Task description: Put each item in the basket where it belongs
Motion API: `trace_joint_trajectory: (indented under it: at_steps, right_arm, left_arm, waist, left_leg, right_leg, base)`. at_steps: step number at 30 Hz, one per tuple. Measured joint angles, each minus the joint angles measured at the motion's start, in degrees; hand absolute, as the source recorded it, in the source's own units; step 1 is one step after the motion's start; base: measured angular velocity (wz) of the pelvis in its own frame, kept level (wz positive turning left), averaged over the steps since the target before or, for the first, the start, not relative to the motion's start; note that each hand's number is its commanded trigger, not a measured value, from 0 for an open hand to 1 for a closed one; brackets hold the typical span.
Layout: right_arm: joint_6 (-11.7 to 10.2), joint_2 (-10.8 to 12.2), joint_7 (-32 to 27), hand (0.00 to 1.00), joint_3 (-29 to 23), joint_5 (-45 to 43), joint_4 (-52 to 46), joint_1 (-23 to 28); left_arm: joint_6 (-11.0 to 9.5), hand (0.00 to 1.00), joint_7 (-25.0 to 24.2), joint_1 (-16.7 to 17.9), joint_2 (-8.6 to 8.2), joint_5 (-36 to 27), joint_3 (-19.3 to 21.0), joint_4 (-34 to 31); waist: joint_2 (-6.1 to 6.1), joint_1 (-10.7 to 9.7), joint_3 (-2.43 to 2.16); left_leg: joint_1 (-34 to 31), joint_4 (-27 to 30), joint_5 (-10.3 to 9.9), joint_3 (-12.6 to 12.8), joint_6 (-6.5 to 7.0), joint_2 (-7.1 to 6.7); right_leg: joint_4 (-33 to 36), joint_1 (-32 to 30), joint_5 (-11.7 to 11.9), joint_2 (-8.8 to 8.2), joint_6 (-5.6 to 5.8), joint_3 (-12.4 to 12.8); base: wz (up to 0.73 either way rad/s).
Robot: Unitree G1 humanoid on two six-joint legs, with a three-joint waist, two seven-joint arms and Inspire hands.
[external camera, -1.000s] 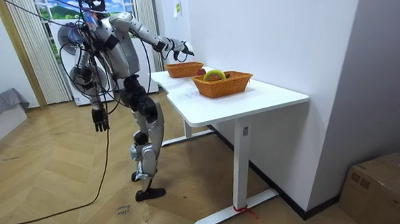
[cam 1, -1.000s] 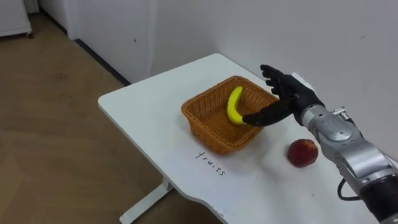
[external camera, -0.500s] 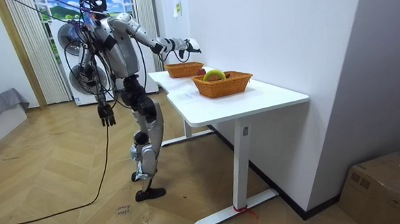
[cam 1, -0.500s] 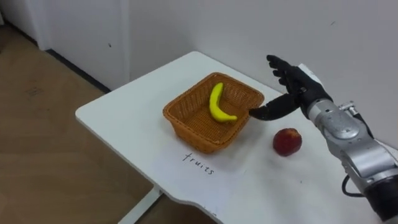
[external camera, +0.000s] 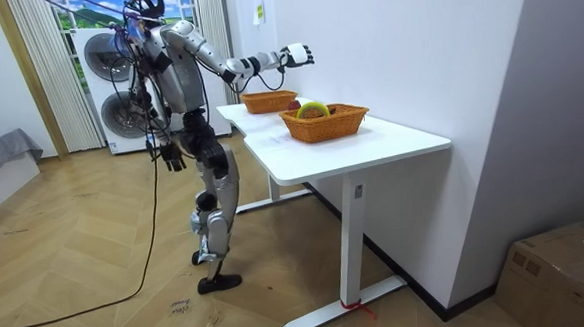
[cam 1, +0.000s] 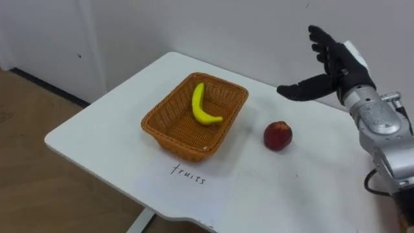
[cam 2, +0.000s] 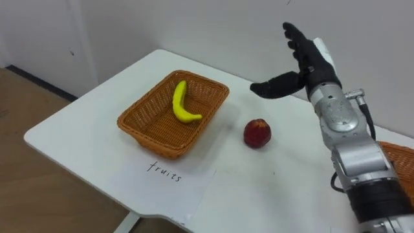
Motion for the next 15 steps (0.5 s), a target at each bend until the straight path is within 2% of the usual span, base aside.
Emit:
trace_joint_trajectory:
  at_steps: [7, 15]
  right_arm:
    - [0.0, 0.0, -0.2, 0.00, 0.0, -0.2, 0.0, 2.5]
    - [0.0, 0.0, -0.1, 0.00, 0.0, 0.1, 0.0, 2.7]
  left_arm:
    - [-0.2, 0.00, -0.2, -0.6, 0.00, 0.0, -0.1, 0.0]
    - [-0.2, 0.00, -0.7, -1.3, -0.01, 0.1, -0.1, 0.1]
  waist:
    - [0.68, -0.3, 0.56]
    - [0.49, -0.6, 0.49]
  left_leg:
    - [-0.4, 0.0, 0.0, 0.2, 0.03, 0.10]
    - [-1.0, -0.4, 0.0, 0.7, 0.04, 0.21]
  right_leg:
    - [0.0, -0.7, 0.1, 0.03, 0.00, 0.1]
    - [0.0, -1.7, 0.2, 0.02, -0.10, 0.4]
  base:
    - [0.00]
    - [-0.01]
